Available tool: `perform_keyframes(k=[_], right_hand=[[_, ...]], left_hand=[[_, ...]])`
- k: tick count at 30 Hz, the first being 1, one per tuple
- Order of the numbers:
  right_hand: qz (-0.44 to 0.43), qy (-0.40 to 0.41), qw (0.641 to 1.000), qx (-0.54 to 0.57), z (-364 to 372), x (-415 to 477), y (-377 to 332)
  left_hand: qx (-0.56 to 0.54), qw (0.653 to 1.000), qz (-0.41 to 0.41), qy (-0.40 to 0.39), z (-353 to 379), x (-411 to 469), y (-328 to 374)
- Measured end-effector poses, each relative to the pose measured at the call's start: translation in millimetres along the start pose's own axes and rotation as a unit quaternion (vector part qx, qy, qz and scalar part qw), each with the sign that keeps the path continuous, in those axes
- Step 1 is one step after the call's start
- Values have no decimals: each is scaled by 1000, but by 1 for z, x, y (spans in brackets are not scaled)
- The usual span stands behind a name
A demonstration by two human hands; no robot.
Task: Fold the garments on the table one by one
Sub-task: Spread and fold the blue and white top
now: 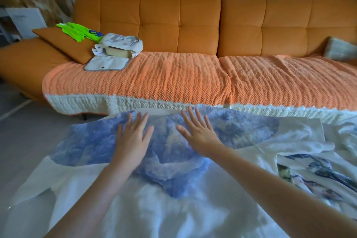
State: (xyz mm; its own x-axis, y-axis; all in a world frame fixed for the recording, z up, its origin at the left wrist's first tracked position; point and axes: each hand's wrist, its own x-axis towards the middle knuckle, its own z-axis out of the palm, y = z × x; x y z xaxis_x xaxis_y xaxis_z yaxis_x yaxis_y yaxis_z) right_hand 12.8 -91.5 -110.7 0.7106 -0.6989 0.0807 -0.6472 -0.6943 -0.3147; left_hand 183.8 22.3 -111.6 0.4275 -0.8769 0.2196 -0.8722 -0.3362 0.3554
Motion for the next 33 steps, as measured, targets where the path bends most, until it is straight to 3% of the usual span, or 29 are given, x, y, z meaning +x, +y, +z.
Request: perform_keyframes(k=[2, 4, 6, 8, 12, 15, 17, 19, 21, 23, 26, 30, 33], right_hand=[[-57, -12, 998, 18, -1, -37, -32], [-87, -49, 995, 19, 13, -68, -39], [-93, -65, 993, -28, 29, -87, -30], [-28, -79, 994, -73, 44, -94, -23], [3, -70, 995, -73, 55, -93, -27], [9, -70, 994, -79, 43, -94, -30], [-39, -94, 994, -44, 35, -93, -28], [-8, -130, 988, 82, 20, -93, -30], [41, -84, 984, 152, -5, -97, -31], [84, -22, 979, 182, -35, -104, -19], [130, 60, 968, 204, -73, -117, 23], [218, 107, 943, 228, -104, -148, 83], [291, 142, 921, 216, -114, -168, 125]], left_hand=[[-10, 996, 82, -17, 1, -38, 22], [53, 989, 126, -58, 17, -71, 23], [82, 987, 102, -90, 40, -94, 12], [82, 987, 88, -105, 52, -106, 4], [83, 990, 79, -83, 47, -108, 10], [117, 981, 49, -144, 47, -106, 11], [174, 968, 42, -177, 34, -101, 21], [230, 950, 28, -211, 19, -98, 33], [176, 964, -11, -200, 3, -95, 52], [120, 983, 32, -135, -6, -97, 75], [91, 985, 103, -103, 13, -116, 116], [40, 976, 175, -123, 26, -140, 173], [32, 969, 163, -185, 44, -138, 195]])
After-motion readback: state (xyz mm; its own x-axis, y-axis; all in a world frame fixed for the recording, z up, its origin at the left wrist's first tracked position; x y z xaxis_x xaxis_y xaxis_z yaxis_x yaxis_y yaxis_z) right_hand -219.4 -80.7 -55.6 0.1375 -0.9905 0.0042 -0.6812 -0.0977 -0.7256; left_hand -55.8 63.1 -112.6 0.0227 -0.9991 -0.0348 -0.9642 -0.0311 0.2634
